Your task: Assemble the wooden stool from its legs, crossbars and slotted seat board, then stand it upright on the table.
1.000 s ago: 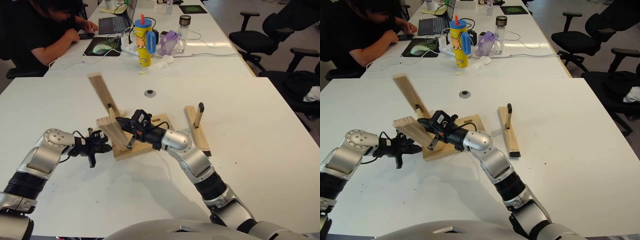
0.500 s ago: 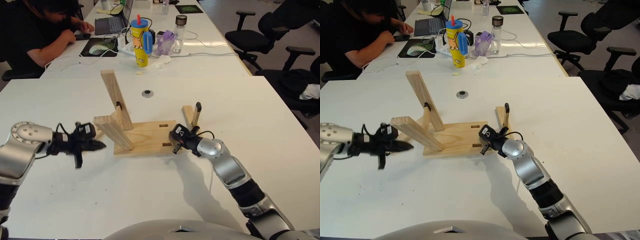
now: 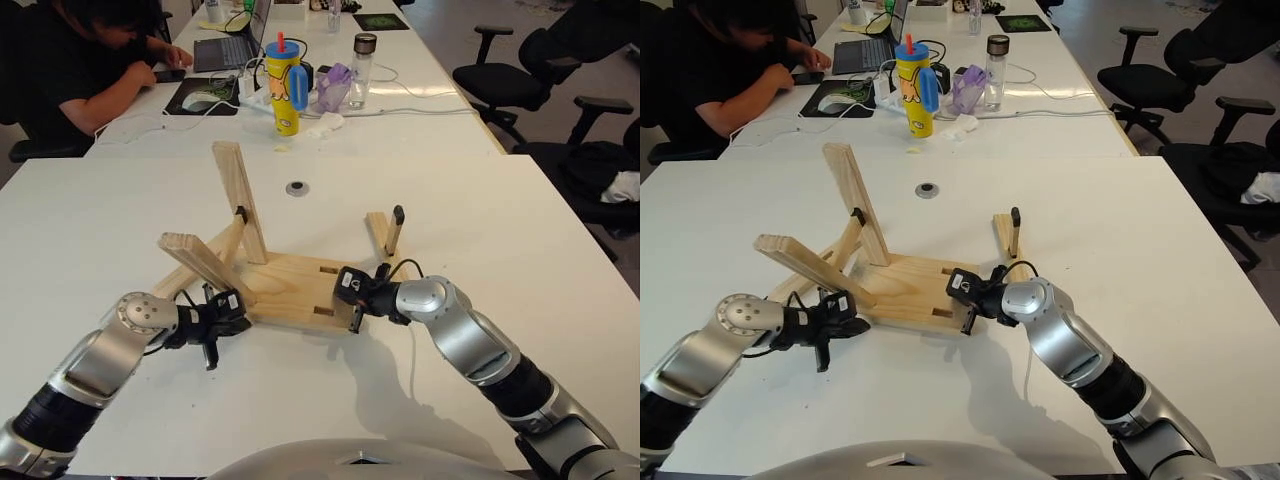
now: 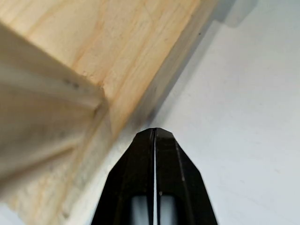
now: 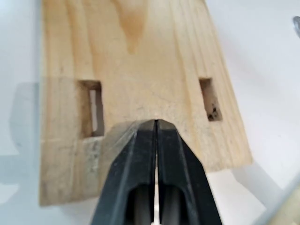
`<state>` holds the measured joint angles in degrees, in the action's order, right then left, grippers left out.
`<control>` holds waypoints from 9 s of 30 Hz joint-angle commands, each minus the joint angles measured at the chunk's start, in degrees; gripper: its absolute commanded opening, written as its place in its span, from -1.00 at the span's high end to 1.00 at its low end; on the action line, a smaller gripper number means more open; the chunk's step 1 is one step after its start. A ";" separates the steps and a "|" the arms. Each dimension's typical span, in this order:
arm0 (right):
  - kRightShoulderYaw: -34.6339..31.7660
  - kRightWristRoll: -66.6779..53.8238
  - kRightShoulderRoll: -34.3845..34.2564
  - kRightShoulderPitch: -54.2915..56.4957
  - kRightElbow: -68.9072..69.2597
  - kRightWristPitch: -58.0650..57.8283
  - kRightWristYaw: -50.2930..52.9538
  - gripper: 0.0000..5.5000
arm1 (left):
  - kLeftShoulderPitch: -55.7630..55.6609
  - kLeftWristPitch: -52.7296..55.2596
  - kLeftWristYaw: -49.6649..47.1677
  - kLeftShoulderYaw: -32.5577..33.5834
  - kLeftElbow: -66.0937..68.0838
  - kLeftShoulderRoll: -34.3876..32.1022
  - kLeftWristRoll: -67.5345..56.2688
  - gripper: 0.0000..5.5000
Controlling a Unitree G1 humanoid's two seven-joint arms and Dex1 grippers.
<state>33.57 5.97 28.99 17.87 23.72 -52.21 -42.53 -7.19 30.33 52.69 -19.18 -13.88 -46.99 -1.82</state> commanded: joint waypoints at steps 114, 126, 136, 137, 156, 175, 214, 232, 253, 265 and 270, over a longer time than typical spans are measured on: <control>-43.44 -90.94 -0.04 -1.51 4.03 -6.69 11.97 0.25 | -27.09 35.20 -14.30 38.44 4.61 15.67 -81.49 -0.74; -41.34 -91.55 3.82 -2.47 3.87 -7.11 8.08 0.25 | -26.32 35.73 -13.37 36.59 4.70 13.20 -82.02 -0.21; -40.30 -89.59 5.47 -0.95 3.57 -6.79 6.16 0.25 | -25.41 35.50 -8.73 33.99 4.16 10.30 -78.10 0.25; -40.49 -89.42 5.15 -0.54 3.18 -6.20 6.76 0.25 | -25.19 35.40 -8.19 33.85 3.99 9.96 -77.66 0.25; -3.77 -17.82 13.56 -8.71 0.22 32.00 5.32 -0.42 | -24.84 25.27 9.52 36.96 19.62 -6.86 -57.11 0.25; -4.69 6.29 9.88 -6.38 -19.01 50.23 6.99 -0.42 | -20.75 23.56 8.92 35.75 13.03 -1.89 -53.74 0.25; -18.29 -22.11 -9.03 -12.44 -15.41 15.23 12.67 -0.16 | -23.65 1.89 14.94 14.59 14.63 4.30 -27.57 0.25; -12.20 -17.01 -5.48 -13.33 -15.26 12.93 10.73 -0.16 | -14.80 0.19 11.29 6.77 7.45 6.21 -21.75 0.25; -10.70 -15.11 -6.85 -13.75 -17.09 13.78 11.56 -0.15 | -11.16 2.28 4.87 17.40 10.31 3.93 -22.25 -0.49; -9.27 -15.57 -13.52 -15.61 -17.10 12.84 14.86 -0.15 | -0.89 -6.04 -12.48 16.76 21.40 0.42 -1.87 -0.96; -8.43 -15.59 -16.35 -13.47 -17.47 12.34 15.09 -0.15 | -2.21 -4.60 -11.26 16.92 26.30 1.33 -2.00 -0.96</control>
<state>22.03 -9.80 13.57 6.40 10.57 -34.64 -27.23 -8.87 24.14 40.40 -2.09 9.85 -46.42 -3.79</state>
